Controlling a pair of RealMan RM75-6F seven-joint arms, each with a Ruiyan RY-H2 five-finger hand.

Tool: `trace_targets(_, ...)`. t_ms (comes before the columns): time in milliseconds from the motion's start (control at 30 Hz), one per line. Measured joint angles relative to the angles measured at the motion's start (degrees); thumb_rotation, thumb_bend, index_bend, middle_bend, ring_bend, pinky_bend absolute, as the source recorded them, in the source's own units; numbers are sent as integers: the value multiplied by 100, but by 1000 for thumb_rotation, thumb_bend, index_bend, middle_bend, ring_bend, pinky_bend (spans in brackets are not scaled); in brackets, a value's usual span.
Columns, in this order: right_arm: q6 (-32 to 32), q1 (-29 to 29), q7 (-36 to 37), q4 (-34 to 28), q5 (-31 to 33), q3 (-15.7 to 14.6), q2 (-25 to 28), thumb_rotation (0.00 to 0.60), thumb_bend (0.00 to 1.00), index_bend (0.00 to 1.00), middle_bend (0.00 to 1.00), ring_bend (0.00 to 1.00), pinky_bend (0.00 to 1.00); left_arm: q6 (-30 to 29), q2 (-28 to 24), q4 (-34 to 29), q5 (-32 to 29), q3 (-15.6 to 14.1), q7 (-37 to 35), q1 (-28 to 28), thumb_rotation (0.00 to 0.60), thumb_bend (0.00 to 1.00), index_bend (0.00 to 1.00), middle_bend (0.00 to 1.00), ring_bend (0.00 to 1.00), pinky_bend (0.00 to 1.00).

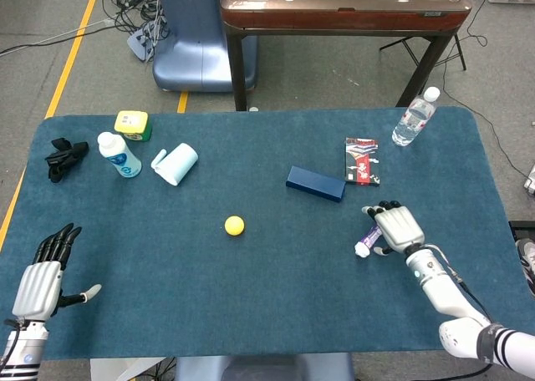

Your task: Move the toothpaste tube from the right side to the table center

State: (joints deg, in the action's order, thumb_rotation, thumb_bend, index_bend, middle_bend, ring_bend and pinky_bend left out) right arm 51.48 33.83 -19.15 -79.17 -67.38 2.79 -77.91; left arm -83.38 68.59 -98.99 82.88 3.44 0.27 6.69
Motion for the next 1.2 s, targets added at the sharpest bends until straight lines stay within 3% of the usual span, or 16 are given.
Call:
trace_targets(367, 134, 148, -295, 438, 102, 221, -602, 600, 2, 218, 316, 182, 187, 24, -51, 11, -16, -1, -114, -9, 600, 0, 0, 0, 0, 15)
trace_targets(833, 176, -47, -79, 437, 171, 152, -523, 600, 255, 377, 411, 243, 189, 44, -53, -4, 1, -10, -120, -5, 600, 0, 0, 0, 0, 15)
trace_targets(1200, 172, -110, 157, 728, -6, 117, -687, 600, 265, 436, 445, 275, 192, 50, -49, -23, -8, -12, -91, -5, 600, 0, 0, 0, 0, 15)
